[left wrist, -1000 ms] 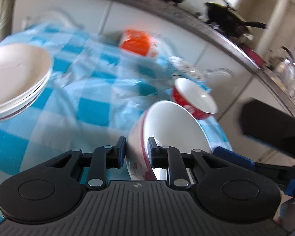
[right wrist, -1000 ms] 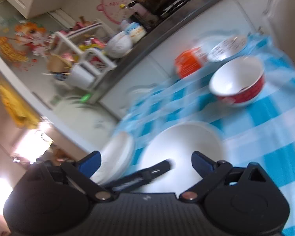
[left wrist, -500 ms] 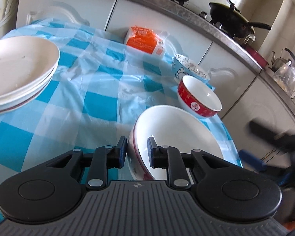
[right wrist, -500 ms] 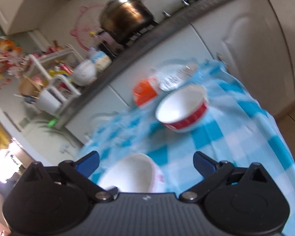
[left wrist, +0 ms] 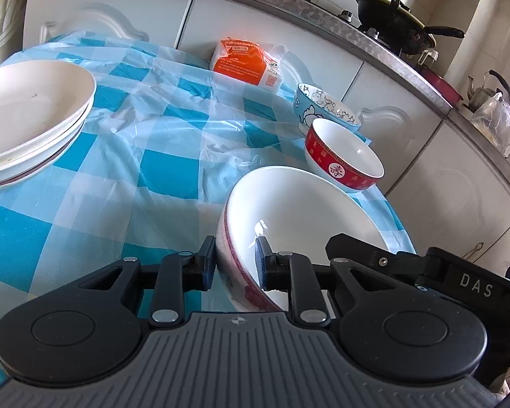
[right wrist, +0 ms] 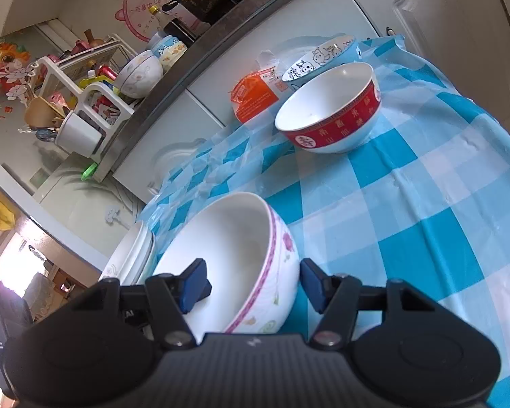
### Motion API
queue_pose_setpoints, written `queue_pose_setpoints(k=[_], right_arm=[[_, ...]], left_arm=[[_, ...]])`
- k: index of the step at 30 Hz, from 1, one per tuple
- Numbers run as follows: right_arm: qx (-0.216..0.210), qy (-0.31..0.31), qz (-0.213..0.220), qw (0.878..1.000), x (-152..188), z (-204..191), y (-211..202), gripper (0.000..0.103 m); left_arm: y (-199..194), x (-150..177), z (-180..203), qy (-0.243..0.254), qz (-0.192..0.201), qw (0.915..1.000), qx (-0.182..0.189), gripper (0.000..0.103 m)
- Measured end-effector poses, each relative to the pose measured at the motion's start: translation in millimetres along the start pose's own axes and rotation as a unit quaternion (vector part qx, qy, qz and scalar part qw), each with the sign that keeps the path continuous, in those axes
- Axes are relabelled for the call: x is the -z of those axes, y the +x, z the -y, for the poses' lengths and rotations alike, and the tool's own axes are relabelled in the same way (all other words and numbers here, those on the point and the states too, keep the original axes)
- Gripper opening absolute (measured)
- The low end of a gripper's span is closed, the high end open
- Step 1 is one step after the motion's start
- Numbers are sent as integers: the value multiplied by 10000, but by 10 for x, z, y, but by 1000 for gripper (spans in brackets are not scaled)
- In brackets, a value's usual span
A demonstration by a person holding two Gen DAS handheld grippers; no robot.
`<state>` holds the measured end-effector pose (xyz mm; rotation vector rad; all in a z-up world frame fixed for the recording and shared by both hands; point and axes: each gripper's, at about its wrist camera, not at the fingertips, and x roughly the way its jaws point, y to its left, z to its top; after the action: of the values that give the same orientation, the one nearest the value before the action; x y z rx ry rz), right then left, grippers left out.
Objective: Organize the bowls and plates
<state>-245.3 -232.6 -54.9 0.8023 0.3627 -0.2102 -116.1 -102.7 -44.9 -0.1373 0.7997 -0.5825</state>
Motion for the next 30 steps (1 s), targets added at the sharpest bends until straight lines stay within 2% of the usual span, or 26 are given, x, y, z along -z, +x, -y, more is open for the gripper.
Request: queue_pose_setpoints(k=[16,20,22,24,25,29,30], right_arm=[[211,105,327,9992,-70,95,-32,66],[147,22,338,9993,-61,82,-29,73],[117,19,356,9993,-54,87,-31,74],[146,52,407,9990,-51,108,-48,88],[191,50,458,9988,-48,124,-64,89],[199,264,618,9975,-41,259,-138,98],[190,346,666,9970,-33,293,-157,98]], left_arm=[[218,-73,228,457,-47,9989,-123,22],[226,-83,237,496,-69,9987,-106,26],[220,-84,226,518,-77,9986,-86,33],[210,-82,227,539,-58,9985,-119,42],[199,-82,225,558,-31,9983,-153,51],[146,-112,210,614,81,9977,-264,63],[132,-125,202,613,100,9976,-303,71]])
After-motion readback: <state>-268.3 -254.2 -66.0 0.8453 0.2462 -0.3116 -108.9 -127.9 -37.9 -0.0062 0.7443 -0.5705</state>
